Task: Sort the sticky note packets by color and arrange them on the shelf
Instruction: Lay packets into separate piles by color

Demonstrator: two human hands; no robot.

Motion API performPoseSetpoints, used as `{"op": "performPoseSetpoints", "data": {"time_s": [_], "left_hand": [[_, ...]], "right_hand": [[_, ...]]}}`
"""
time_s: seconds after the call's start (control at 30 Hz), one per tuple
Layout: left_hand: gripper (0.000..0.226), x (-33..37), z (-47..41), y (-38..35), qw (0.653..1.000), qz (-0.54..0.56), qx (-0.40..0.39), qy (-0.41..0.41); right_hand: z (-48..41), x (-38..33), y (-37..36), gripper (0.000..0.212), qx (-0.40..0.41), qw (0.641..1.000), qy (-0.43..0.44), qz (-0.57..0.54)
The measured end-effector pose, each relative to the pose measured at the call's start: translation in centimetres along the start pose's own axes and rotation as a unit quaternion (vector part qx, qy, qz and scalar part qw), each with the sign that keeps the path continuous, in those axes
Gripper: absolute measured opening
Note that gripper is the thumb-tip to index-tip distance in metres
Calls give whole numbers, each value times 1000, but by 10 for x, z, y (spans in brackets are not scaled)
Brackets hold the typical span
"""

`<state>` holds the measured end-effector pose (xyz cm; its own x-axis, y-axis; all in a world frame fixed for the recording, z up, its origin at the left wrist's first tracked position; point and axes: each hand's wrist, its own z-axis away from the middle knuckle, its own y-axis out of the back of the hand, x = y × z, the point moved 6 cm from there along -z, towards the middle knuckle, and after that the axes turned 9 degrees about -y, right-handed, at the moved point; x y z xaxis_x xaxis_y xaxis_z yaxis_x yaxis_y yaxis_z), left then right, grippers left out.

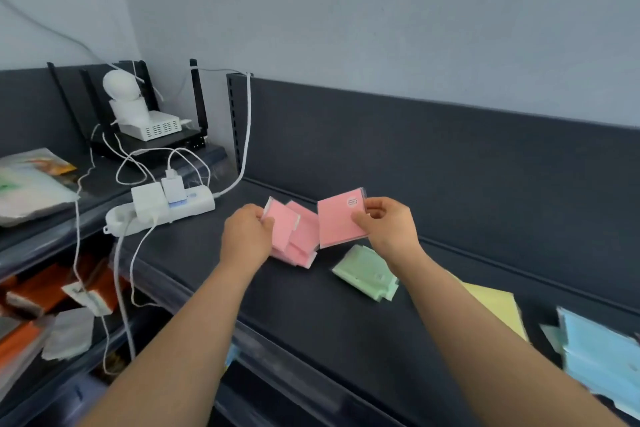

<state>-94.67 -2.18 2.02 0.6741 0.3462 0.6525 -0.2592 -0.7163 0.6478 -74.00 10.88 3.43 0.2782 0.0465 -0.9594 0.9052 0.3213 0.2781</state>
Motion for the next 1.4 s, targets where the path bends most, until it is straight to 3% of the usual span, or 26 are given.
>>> {"op": "performPoseSetpoints", "data": {"time_s": [0.27,0.57,0.67,0.8,0.9,1.13,1.4], "left_hand": [[22,-24,-13,-8,999,-3,-42,-27],[25,-22,-8,1,996,34,-36,-74],[30,-19,-6,4,995,49,-49,-75],[15,-18,-6,5,994,31,-69,-74],[22,-13,-4,9,993,-3,-74,-89],[25,21,3,19,977,-81,-52,-190],[23,83,39,-5,943,-81,-58,-316]], "right_hand": [[-12,-2,-47,17,-9,1000,-24,-8],[-14,-11,-77,22,16,975,41,218],[-16,-7,-86,29,13,972,42,232],[-11,-8,-83,25,30,966,61,251],[-5,-12,-77,27,42,959,80,269],[16,-23,-51,41,69,943,109,305],[59,-10,25,33,153,905,114,379]]}}
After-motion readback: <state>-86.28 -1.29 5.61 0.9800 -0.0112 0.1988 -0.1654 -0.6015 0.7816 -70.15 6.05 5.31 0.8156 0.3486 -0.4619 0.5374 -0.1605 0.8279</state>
